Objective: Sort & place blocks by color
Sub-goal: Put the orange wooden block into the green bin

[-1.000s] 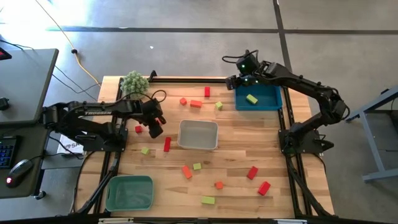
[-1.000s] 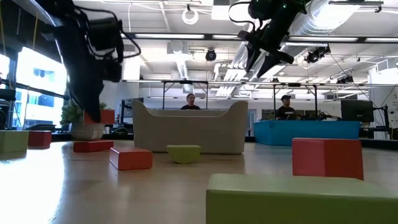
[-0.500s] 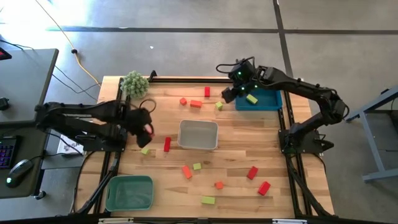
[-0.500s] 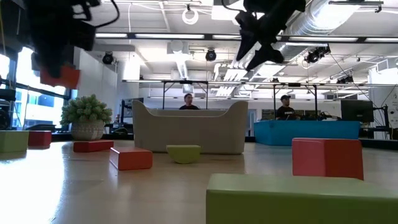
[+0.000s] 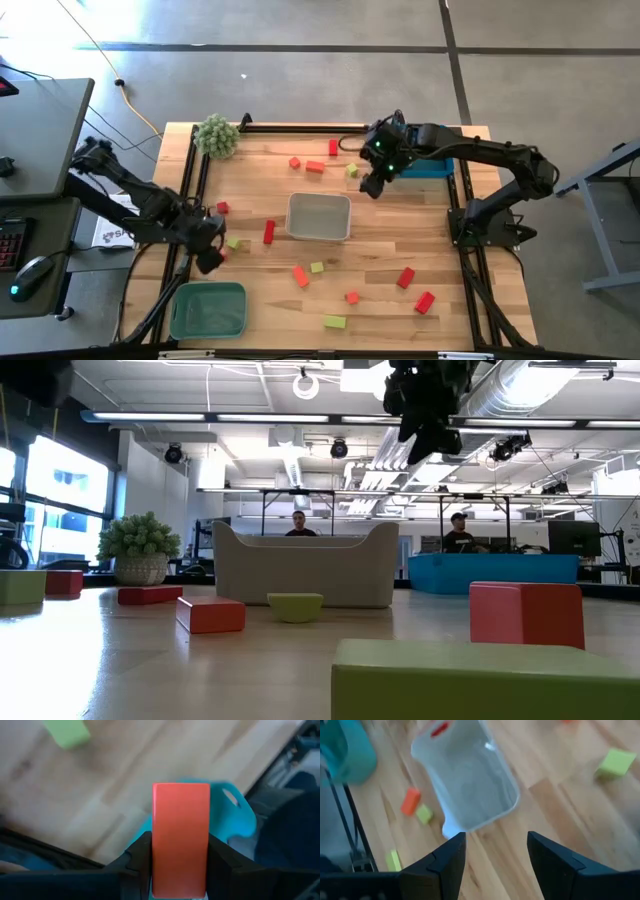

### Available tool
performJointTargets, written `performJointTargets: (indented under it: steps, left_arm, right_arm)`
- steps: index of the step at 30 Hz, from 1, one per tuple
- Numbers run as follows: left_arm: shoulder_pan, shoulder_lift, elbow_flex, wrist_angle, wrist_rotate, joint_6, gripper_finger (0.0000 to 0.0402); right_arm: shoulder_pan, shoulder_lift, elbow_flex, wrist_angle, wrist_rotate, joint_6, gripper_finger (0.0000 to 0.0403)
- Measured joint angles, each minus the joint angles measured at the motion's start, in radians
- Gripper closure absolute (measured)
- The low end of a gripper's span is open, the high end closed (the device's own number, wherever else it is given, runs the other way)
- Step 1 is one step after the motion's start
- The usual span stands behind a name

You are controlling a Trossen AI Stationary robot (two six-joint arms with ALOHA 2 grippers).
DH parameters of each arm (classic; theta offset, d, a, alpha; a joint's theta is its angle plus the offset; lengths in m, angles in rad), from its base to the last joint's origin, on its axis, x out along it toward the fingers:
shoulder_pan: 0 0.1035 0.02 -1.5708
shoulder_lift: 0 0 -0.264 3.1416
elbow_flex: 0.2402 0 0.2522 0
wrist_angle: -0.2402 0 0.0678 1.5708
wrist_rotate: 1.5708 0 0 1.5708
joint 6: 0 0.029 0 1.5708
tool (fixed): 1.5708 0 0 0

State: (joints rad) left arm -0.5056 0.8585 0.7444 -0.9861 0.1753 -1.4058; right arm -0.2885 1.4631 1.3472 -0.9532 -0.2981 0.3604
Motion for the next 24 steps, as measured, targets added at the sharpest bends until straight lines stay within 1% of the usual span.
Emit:
performJointTargets:
  steps: [5,11,16,18,22,24]
  left_arm:
    - [-0.149,0.051,0.000,0.095,-0.001,-0.105,0.0300]
    - [-0.270,0.127,0.000,0.151,-0.001,-0.189,0.0300]
    - [-0.321,0.209,0.000,0.191,0.002,-0.215,0.0294]
    - [-0.331,0.244,0.000,0.232,0.005,-0.215,0.0292]
    - [-0.345,0.307,0.000,0.305,0.005,-0.218,0.0290]
    - [-0.348,0.338,0.000,0.314,0.006,-0.217,0.0289]
  right_arm:
    - [0.074,0.000,0.000,-0.071,0.000,-0.012,0.0203]
    - [0.158,0.000,0.000,-0.139,0.000,-0.022,0.0203]
    - [0.231,0.000,0.000,-0.190,0.000,-0.027,0.0203]
    - [0.262,0.000,0.000,-0.223,0.000,-0.037,0.0203]
    - [0.326,0.000,0.000,-0.287,0.000,-0.116,0.0203]
    - [0.360,0.000,0.000,-0.307,-0.001,-0.167,0.0203]
